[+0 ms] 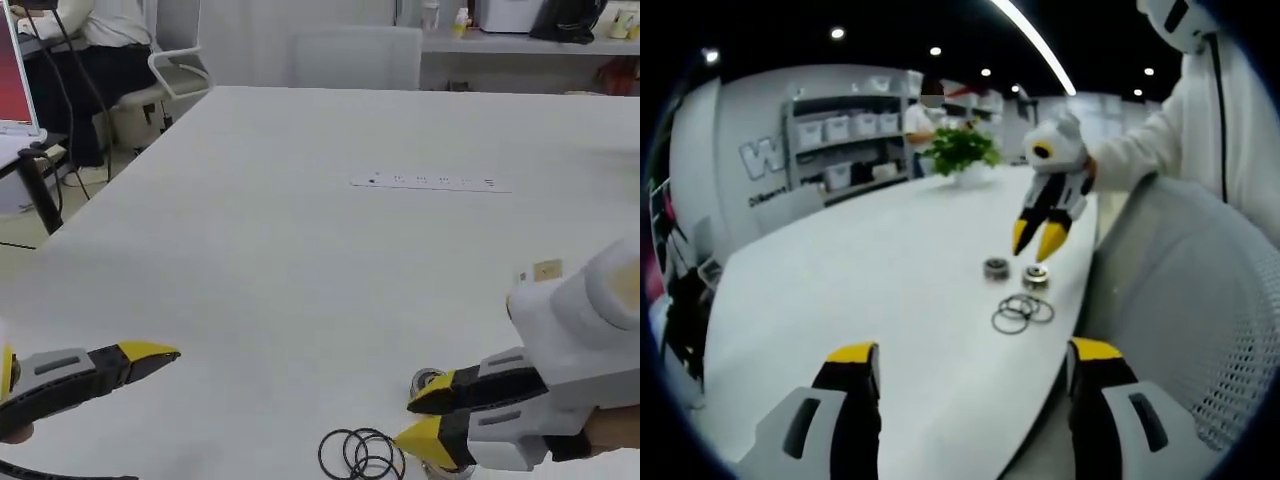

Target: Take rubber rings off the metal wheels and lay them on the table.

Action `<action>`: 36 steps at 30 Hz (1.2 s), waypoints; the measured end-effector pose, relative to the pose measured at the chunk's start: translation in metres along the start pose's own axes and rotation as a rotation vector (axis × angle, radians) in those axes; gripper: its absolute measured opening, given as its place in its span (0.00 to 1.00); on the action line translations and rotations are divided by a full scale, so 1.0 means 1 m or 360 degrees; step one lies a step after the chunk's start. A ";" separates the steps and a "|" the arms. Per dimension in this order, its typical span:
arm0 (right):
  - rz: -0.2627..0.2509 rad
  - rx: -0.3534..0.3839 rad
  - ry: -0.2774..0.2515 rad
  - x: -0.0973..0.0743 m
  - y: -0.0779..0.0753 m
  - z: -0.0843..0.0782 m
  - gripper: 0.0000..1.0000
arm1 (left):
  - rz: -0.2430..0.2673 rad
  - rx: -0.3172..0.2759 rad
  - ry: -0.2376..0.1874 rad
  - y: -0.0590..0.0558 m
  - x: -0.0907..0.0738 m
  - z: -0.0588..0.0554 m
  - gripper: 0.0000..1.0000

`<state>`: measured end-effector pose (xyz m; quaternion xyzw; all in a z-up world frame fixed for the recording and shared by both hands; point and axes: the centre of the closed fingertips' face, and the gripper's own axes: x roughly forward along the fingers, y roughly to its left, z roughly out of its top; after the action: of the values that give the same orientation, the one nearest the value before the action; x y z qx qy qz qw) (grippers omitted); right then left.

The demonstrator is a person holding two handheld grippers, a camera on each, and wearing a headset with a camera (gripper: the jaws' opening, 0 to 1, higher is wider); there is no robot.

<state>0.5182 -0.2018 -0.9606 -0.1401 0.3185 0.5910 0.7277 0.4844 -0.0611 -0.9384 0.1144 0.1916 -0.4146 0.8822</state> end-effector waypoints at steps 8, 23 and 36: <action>-0.0055 0.0015 -0.0075 -0.035 -0.005 0.011 0.36 | 0.0016 -0.0003 -0.0008 0.002 -0.004 0.007 0.82; -0.0315 0.0089 -0.0246 -0.106 -0.020 -0.006 0.67 | 0.0096 0.0003 -0.0031 0.008 -0.022 0.020 0.93; -0.0504 0.0349 -0.0295 -0.142 -0.025 -0.068 0.88 | 0.0139 -0.0053 -0.0064 0.007 -0.027 0.024 0.98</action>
<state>0.5074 -0.3569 -0.9272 -0.0535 0.2865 0.4415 0.8486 0.4798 -0.0472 -0.9050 0.0995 0.1755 -0.3746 0.9050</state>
